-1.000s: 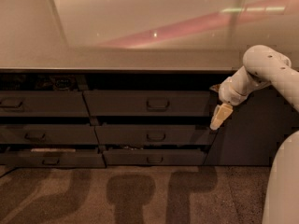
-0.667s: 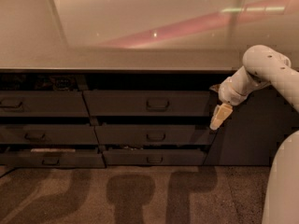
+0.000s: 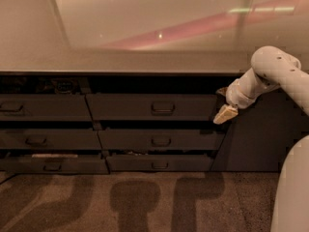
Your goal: Open top drawer
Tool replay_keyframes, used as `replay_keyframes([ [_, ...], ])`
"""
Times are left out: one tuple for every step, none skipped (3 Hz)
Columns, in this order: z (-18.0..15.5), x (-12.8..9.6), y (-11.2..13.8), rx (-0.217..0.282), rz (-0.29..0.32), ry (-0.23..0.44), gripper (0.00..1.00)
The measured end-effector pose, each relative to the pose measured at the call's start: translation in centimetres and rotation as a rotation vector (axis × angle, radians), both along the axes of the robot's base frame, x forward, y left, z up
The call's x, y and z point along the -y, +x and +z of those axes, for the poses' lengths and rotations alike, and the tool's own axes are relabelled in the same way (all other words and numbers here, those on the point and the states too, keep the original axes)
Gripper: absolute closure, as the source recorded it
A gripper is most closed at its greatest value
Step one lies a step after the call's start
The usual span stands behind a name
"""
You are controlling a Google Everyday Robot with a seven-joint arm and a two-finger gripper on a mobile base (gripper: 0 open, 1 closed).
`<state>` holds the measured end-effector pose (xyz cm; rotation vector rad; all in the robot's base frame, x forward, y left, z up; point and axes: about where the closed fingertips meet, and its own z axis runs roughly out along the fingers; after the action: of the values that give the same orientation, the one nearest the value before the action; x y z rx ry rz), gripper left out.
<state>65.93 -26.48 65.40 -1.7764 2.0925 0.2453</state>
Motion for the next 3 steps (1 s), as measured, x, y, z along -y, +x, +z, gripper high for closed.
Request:
replay_keyframes([
  [0.0, 0.0, 0.0, 0.0, 0.0, 0.0, 0.66],
  [-0.01, 0.0, 0.0, 0.0, 0.0, 0.0, 0.89],
  [-0.04, -0.02, 0.0, -0.001, 0.0, 0.0, 1.0],
])
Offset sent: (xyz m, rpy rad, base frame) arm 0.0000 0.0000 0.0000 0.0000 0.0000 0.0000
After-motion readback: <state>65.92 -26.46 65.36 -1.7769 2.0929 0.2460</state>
